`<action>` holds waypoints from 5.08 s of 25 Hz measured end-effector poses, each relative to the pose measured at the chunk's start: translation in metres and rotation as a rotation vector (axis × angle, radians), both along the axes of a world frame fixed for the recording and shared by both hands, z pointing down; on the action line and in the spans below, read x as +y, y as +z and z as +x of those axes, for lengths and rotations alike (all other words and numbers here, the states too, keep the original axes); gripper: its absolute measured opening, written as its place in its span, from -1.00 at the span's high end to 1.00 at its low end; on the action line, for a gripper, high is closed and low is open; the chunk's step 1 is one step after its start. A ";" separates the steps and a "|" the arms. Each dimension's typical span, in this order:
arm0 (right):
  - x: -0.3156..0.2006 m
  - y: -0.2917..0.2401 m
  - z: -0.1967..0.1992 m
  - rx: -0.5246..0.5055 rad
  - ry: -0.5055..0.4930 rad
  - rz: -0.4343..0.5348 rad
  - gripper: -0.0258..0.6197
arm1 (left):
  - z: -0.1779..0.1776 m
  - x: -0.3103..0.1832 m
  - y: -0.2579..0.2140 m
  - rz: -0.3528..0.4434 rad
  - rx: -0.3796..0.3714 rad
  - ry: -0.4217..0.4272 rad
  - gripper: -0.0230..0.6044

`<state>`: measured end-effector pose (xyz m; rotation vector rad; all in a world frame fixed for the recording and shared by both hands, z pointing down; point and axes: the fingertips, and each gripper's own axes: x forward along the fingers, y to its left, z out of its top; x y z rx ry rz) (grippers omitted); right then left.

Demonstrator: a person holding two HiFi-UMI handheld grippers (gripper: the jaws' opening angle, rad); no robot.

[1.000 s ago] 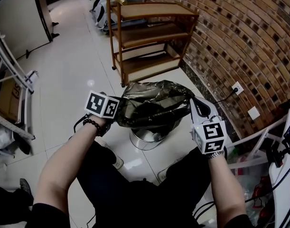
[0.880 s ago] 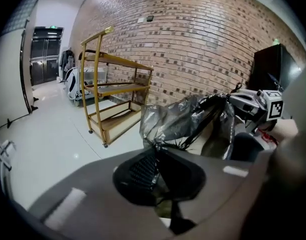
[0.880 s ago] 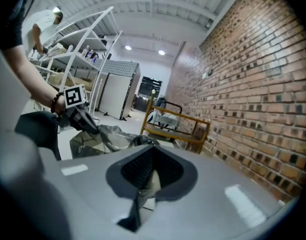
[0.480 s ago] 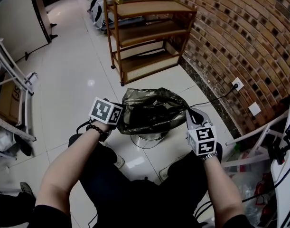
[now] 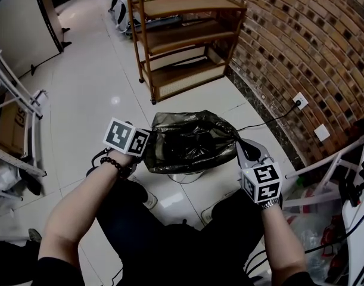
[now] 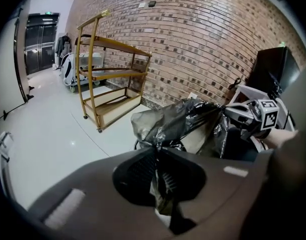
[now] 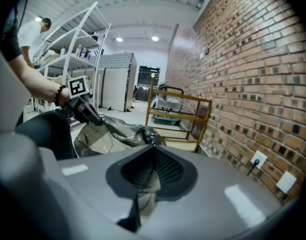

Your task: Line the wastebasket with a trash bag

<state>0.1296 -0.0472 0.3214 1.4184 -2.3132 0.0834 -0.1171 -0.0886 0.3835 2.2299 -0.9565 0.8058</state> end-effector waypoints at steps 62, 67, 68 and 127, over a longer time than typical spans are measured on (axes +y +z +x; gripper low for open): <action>0.031 0.137 -0.073 0.343 -0.410 -0.306 0.31 | -0.008 -0.010 0.112 -0.135 -0.229 0.144 0.10; 0.064 0.183 -0.098 0.594 -0.606 -0.294 0.31 | 0.025 0.058 0.131 -0.042 -0.430 0.612 0.11; 0.066 0.192 -0.099 0.644 -0.629 -0.289 0.31 | 0.029 0.069 0.141 -0.019 -0.479 0.690 0.11; -0.087 0.239 -0.034 0.333 -0.200 -0.579 0.32 | 0.017 -0.066 0.177 -0.082 -0.437 0.318 0.00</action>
